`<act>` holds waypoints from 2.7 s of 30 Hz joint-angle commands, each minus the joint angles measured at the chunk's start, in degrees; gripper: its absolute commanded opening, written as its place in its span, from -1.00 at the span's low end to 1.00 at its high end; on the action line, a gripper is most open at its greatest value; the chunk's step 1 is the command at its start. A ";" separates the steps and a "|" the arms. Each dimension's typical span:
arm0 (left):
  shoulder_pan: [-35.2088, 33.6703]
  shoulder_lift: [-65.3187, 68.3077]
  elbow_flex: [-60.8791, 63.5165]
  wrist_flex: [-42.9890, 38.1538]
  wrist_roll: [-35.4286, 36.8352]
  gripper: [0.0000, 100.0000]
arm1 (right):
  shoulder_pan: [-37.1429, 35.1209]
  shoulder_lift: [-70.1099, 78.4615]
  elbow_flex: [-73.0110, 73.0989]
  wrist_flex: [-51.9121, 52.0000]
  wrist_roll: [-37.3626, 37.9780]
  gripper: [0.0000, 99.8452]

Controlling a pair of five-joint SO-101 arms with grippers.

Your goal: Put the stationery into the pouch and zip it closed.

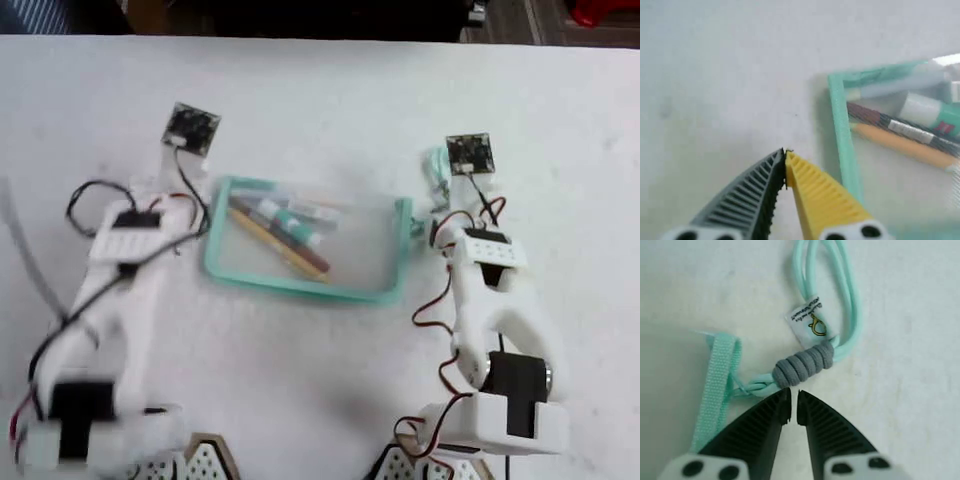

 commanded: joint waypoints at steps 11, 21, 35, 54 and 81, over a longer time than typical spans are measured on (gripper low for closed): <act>0.04 32.31 -34.46 19.08 4.22 -0.96 | -3.12 10.24 -13.54 11.12 0.09 -0.97; 10.33 34.07 -34.02 32.18 6.07 -0.96 | -6.11 13.05 -16.70 14.55 3.87 -0.97; -0.04 16.40 -28.40 41.76 10.29 -0.96 | -4.70 12.44 -16.62 16.66 4.84 -0.97; -2.86 -65.89 -9.85 46.68 3.96 -0.95 | -3.30 -23.87 -13.98 34.24 5.27 -0.97; -2.59 -95.52 -18.64 53.10 3.87 -0.95 | -23.78 -100.97 -16.09 59.47 4.84 -0.97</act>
